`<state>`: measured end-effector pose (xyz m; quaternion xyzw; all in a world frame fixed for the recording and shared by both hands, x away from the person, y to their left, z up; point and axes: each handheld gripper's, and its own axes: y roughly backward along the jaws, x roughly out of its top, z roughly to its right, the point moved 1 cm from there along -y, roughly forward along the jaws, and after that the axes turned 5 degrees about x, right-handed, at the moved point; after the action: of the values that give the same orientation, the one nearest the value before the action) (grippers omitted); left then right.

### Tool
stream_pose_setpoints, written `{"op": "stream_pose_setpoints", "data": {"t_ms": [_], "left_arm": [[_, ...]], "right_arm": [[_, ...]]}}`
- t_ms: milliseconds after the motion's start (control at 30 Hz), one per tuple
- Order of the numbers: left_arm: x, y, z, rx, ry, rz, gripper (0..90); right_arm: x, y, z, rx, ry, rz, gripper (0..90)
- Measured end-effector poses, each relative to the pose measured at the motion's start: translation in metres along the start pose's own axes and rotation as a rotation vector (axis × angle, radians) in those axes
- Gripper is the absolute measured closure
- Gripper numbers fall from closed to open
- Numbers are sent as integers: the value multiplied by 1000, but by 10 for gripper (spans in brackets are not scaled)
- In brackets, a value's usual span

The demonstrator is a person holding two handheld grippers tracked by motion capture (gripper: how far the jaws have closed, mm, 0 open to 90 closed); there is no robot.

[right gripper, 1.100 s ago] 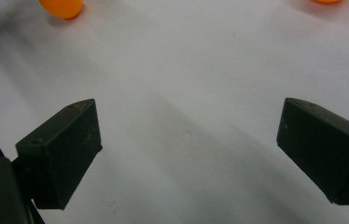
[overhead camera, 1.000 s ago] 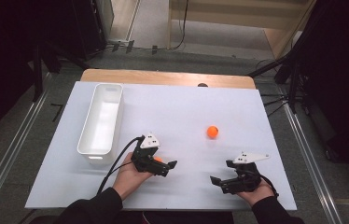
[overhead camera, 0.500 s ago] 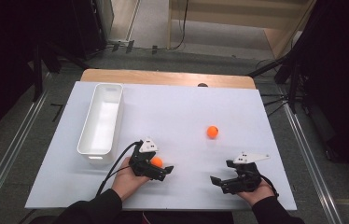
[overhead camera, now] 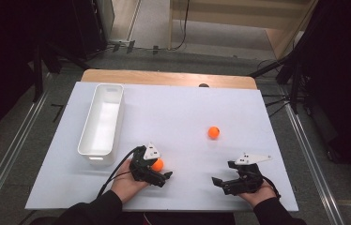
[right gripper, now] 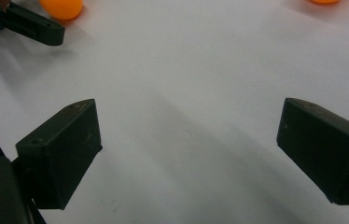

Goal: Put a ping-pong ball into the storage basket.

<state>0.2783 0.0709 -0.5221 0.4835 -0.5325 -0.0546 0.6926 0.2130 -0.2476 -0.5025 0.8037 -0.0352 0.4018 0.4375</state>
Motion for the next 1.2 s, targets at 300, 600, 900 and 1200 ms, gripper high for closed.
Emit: {"op": "stream_pose_setpoints", "data": {"t_ms": [300, 600, 900, 1200], "left_arm": [[-3, 3, 6, 21, -53, 3, 71], [-6, 8, 4, 23, -42, 21, 179], [-10, 13, 3, 26, -39, 44, 342], [-8, 15, 6, 51, -15, 27, 497]], "right_arm": [[-1, 0, 0, 4, 6, -3, 50], [-1, 1, 0, 0, 8, 2, 50], [-1, 1, -1, 4, 2, -2, 50], [-1, 0, -1, 5, 12, -5, 50]]}}
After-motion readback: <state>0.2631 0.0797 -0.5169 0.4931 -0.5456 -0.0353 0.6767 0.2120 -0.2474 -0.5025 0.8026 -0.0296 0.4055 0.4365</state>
